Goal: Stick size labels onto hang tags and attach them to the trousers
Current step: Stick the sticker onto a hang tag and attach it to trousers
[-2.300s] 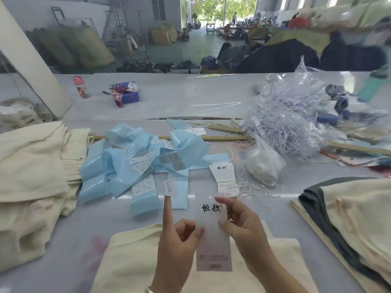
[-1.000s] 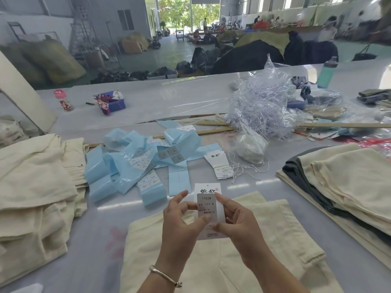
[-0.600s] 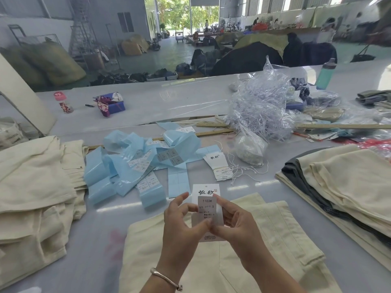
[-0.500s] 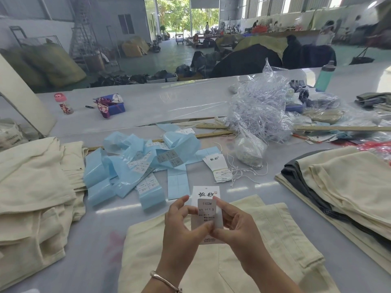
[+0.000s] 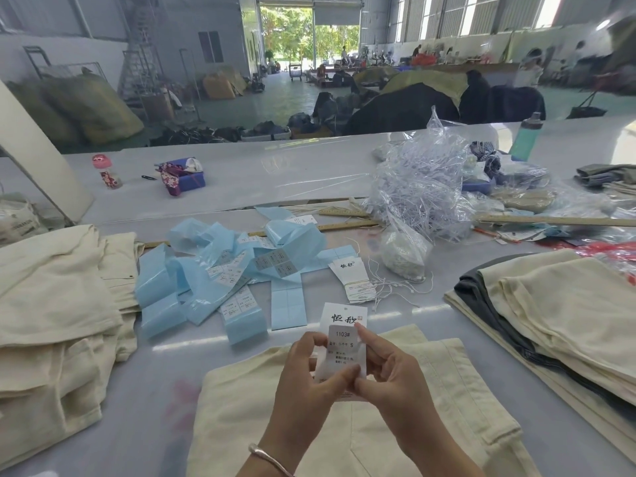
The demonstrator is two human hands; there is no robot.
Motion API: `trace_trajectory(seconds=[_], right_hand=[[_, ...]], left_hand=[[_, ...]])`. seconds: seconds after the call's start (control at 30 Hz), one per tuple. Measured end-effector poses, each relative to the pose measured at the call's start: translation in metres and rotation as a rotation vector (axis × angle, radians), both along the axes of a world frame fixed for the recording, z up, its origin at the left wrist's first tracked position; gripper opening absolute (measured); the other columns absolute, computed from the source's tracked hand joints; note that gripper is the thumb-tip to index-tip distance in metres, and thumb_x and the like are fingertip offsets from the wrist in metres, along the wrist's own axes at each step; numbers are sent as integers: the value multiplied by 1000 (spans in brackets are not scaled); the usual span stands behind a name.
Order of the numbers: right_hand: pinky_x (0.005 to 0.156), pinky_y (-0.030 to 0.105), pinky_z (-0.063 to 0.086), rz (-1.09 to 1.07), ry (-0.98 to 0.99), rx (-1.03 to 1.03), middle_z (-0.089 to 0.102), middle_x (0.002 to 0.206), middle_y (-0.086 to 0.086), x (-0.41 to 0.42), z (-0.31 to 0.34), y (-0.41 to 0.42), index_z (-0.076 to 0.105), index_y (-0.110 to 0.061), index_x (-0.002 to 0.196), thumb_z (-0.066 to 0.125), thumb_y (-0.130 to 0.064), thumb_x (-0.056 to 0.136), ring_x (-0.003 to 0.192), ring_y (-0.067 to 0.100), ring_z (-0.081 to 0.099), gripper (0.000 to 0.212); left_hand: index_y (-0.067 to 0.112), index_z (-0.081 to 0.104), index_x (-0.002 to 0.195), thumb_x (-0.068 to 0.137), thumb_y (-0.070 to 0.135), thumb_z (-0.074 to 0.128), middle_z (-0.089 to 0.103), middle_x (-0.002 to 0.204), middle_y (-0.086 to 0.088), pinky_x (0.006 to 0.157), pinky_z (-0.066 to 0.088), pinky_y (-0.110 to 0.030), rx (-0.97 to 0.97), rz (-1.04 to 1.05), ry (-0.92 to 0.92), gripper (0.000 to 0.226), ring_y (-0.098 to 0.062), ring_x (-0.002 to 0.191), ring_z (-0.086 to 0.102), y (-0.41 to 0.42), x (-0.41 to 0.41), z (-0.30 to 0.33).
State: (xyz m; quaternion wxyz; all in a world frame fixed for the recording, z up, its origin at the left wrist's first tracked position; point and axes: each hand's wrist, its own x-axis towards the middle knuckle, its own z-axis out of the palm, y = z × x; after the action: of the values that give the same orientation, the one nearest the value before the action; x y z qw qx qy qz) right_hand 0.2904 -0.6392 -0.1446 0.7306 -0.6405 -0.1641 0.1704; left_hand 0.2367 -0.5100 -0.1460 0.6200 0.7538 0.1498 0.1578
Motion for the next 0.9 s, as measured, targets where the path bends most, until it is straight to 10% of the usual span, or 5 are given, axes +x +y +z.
trace_trajectory(seconds=[0.33, 0.57, 0.9], right_hand=[[81, 37, 57, -10, 50, 69, 72, 110, 8, -3, 3, -4, 54, -13, 131, 63, 22, 68, 100, 21, 69, 73], [82, 36, 56, 71, 119, 216, 70, 109, 18, -5, 8, -4, 67, -15, 121, 69, 7, 63, 98, 28, 68, 63], [68, 26, 56, -74, 263, 260, 73, 98, 18, -1, 9, 1, 67, -6, 115, 76, 4, 61, 84, 22, 71, 56]], left_hand=[[58, 24, 142, 62, 24, 83, 74, 96, -3, 82, 56, -30, -241, -15, -104, 106, -18, 92, 71, -14, -6, 5], [44, 31, 144, 69, 2, 74, 73, 91, -16, 64, 56, -30, -411, -8, -203, 96, -27, 83, 72, -14, -6, 9], [30, 33, 144, 83, 15, 69, 60, 55, 14, 59, 49, -16, -265, 23, -201, 72, -1, 56, 58, -12, -8, -4]])
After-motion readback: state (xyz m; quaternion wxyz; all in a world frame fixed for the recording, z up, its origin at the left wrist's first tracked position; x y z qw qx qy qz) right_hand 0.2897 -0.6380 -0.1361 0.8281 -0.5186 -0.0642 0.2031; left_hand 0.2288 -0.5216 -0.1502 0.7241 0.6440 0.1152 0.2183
